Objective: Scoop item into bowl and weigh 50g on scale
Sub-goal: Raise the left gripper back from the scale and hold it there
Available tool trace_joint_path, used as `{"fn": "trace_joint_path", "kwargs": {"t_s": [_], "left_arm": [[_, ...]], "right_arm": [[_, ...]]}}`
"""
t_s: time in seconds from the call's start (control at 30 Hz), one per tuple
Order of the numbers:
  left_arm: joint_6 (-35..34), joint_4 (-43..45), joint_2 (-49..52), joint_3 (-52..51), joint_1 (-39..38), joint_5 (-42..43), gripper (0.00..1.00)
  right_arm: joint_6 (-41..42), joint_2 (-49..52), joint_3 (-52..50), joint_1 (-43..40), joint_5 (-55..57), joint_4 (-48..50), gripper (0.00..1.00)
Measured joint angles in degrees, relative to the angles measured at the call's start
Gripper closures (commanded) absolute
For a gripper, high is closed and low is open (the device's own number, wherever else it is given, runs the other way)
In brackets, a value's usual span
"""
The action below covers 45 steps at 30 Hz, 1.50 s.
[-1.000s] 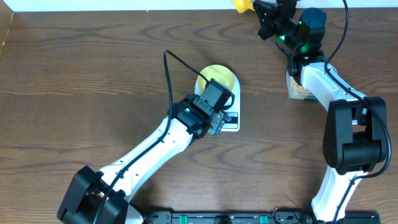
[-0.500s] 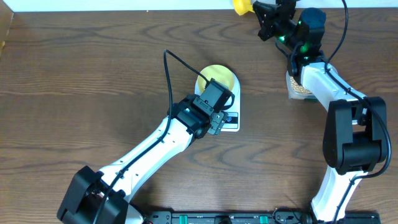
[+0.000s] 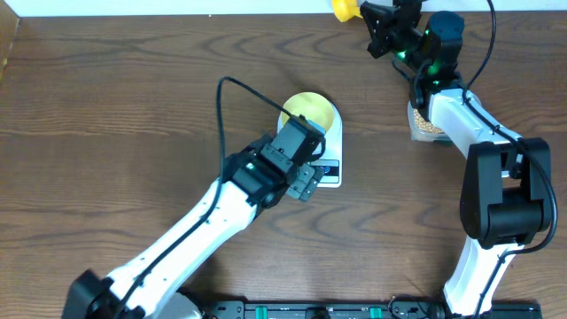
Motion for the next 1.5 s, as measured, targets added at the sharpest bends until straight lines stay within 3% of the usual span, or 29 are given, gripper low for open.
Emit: {"fn": "trace_joint_path", "kwargs": {"t_s": [0.37, 0.67, 1.17, 1.5], "left_arm": [[12.26, -4.87, -13.07, 0.00, 9.25, 10.64, 0.11], [18.23, -5.55, -11.72, 0.00, 16.00, 14.60, 0.10], [23.74, -1.68, -5.05, 0.00, 17.86, 21.24, 0.10], [28.20, -1.66, -5.11, 0.00, 28.87, 34.58, 0.10]], "right_arm": [[-0.02, 0.00, 0.00, 0.00, 0.02, -0.02, 0.99], [-0.22, 0.00, 0.00, 0.00, 0.00, -0.02, 0.99], [-0.26, 0.00, 0.00, 0.00, 0.04, -0.02, 0.99], [-0.26, 0.00, 0.00, 0.00, 0.04, -0.02, 0.99]]}}
